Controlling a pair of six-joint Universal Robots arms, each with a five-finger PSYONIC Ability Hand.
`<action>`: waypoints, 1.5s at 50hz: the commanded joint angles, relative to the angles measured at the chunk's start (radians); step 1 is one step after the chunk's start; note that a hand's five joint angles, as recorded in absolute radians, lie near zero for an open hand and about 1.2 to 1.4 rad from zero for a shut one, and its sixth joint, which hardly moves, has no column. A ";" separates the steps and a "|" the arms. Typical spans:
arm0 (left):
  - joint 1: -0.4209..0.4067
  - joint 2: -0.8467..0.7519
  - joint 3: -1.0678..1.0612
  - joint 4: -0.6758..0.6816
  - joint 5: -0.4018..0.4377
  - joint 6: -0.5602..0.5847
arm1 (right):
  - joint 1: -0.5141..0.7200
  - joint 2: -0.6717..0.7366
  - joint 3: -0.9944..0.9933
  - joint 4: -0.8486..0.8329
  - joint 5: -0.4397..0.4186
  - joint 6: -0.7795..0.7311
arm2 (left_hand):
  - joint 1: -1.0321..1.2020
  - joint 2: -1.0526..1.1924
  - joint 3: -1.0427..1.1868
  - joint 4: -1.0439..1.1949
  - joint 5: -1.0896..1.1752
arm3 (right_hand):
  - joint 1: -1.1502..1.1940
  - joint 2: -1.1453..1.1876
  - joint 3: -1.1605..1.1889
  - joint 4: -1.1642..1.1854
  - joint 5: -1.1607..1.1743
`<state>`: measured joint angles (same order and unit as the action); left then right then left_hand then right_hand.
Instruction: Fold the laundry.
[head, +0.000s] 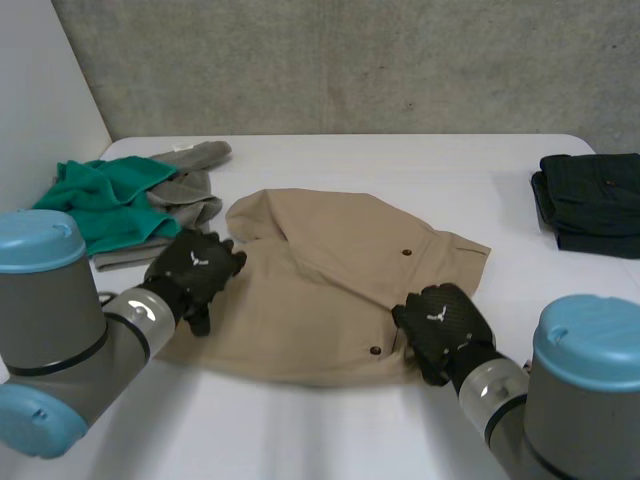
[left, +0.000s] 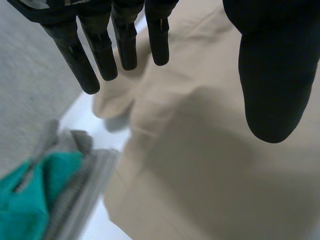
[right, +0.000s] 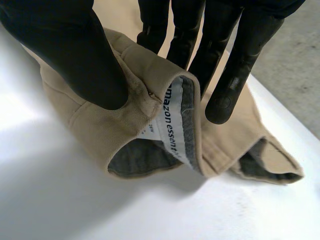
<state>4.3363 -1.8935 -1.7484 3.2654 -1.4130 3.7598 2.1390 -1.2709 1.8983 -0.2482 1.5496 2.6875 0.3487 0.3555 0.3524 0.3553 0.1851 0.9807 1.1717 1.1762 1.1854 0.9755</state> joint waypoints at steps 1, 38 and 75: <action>0.022 0.010 -0.066 -0.050 0.006 -0.025 | -0.102 0.016 -0.044 0.006 -0.006 -0.041 | 0.079 0.072 0.075 0.073 0.068 | 0.416 0.225 0.220 0.211 0.246; 0.031 0.080 -0.220 -0.070 0.009 -0.115 | -0.140 0.068 -0.074 0.004 -0.003 -0.067 | 0.235 0.228 0.231 0.228 0.224 | 0.416 0.225 0.220 0.211 0.246; 0.039 0.042 -0.212 0.042 0.000 -0.113 | -0.140 0.070 -0.073 0.004 0.000 -0.064 | 1.048 1.041 1.044 1.041 1.037 | 0.416 0.225 0.220 0.211 0.246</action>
<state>4.3683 -1.8926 -1.9699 3.2953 -1.4065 3.6463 1.9995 -1.1970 1.8288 -0.2439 1.5473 2.6221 1.0727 1.1299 1.1226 1.1299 0.9483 0.9807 1.1717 1.1762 1.1861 0.9812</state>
